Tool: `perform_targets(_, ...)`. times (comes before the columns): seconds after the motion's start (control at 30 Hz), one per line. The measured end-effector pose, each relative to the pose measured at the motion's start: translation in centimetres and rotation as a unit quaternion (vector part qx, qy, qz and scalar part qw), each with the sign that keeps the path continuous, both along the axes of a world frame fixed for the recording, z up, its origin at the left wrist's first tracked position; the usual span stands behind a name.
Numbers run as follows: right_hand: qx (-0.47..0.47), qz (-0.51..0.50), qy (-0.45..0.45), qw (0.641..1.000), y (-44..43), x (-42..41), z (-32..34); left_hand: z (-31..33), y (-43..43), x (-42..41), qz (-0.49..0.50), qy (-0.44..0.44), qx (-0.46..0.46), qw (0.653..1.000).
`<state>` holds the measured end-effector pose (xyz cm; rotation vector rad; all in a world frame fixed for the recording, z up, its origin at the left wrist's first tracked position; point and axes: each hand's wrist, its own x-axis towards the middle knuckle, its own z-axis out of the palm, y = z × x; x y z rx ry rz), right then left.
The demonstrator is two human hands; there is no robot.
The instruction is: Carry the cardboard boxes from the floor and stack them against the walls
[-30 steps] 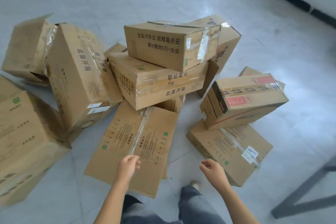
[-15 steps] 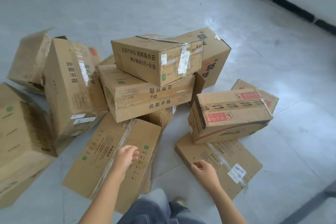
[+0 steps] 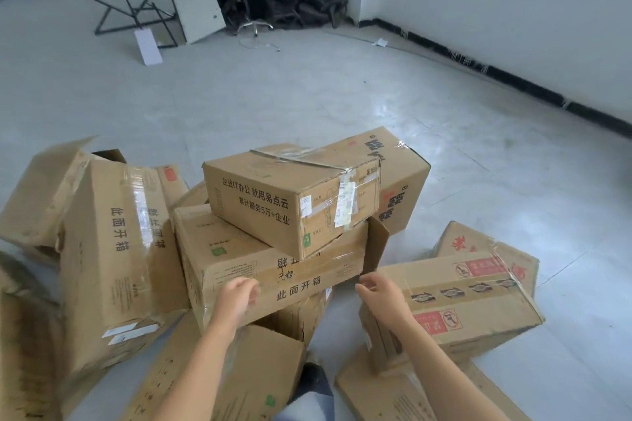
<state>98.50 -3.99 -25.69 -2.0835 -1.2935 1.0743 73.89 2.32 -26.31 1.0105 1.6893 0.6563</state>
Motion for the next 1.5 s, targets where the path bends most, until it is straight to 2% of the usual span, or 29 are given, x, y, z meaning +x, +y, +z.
perform_targets(0.27,0.051,0.053,-0.062,0.995,16.7,-1.4,4.7,2.9,18.1,0.6,-0.032,-0.006,0.046,0.998)
perform_targets(0.4,0.03,0.1,-0.114,0.988,22.0,-2.5,5.0,3.1,23.9,0.9,-0.056,0.024,0.05,0.997)
perform_targets(0.5,0.007,0.147,-0.151,0.978,24.2,-3.4,4.1,1.9,26.3,1.4,-0.111,0.066,0.038,0.991)
perform_targets(0.67,-0.051,0.213,-0.176,0.96,25.4,-4.1,2.5,-0.6,27.4,2.4,-0.209,0.147,0.02,0.967)
perform_targets(0.83,-0.053,0.216,-0.192,0.956,25.3,-4.8,0.7,-2.3,27.1,2.8,-0.252,0.221,0.035,0.941)
perform_targets(1.03,-0.031,0.177,-0.232,0.956,25.5,-5.8,-0.4,-2.9,26.8,2.5,-0.276,0.245,0.036,0.929)
perform_targets(1.33,-0.011,0.207,-0.252,0.945,24.3,-4.8,-0.4,-3.0,27.0,1.9,-0.314,0.272,0.065,0.907)
perform_targets(1.5,0.009,0.211,-0.27,0.94,22.2,-2.0,-0.7,-2.6,27.6,1.5,-0.322,0.254,0.1,0.907)
